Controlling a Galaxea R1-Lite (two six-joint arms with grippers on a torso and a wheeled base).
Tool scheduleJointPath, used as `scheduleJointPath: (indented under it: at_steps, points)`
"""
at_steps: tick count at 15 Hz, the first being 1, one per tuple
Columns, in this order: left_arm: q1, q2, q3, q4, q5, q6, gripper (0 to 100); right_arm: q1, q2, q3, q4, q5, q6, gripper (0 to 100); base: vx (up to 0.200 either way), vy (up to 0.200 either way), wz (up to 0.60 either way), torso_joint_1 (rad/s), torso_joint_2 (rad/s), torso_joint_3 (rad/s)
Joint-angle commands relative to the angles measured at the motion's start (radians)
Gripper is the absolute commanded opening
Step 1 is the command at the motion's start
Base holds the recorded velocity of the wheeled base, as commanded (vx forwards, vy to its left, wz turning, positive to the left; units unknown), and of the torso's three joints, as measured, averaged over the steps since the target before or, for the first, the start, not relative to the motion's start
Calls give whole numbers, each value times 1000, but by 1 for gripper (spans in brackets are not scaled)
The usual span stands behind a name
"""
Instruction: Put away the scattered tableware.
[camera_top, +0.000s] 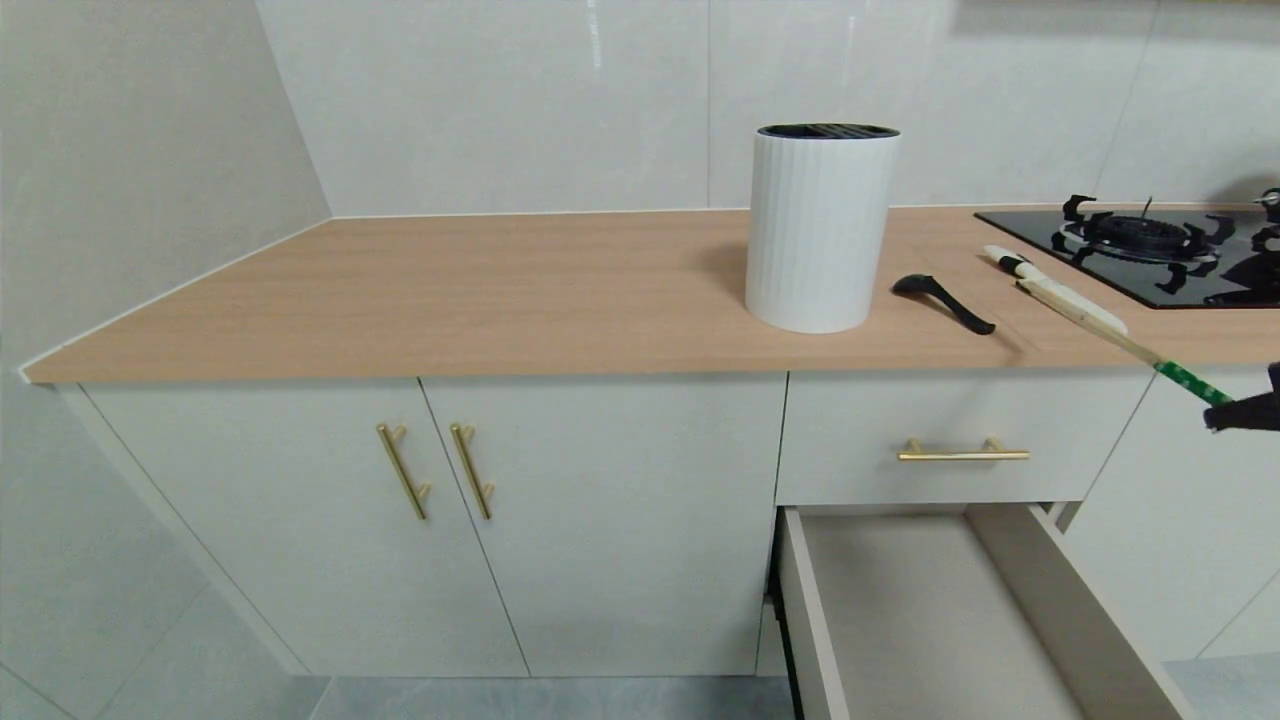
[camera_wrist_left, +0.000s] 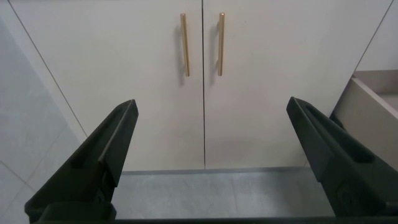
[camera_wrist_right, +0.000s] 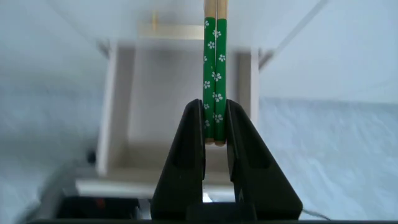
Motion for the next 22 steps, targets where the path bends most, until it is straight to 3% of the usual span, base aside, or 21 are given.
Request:
scheduleJointPath:
  at_steps: [1,9,15,22]
  points:
    - [1,0,0,0,0,0,100,1,-139,147,0,1,-38,0,0,0,0,0,0,0]
    - [1,0,0,0,0,0,100,16,-148,356,-3,16,-60,0,0,0,0,-32,137,106]
    - [1,0,0,0,0,0,100,15,-25,411,-121,14,-58,0,0,0,0,-57,420,353]
    - [1,0,0,0,0,0,100,16,152,408,-195,17,-58,0,0,0,0,-2,50,41]
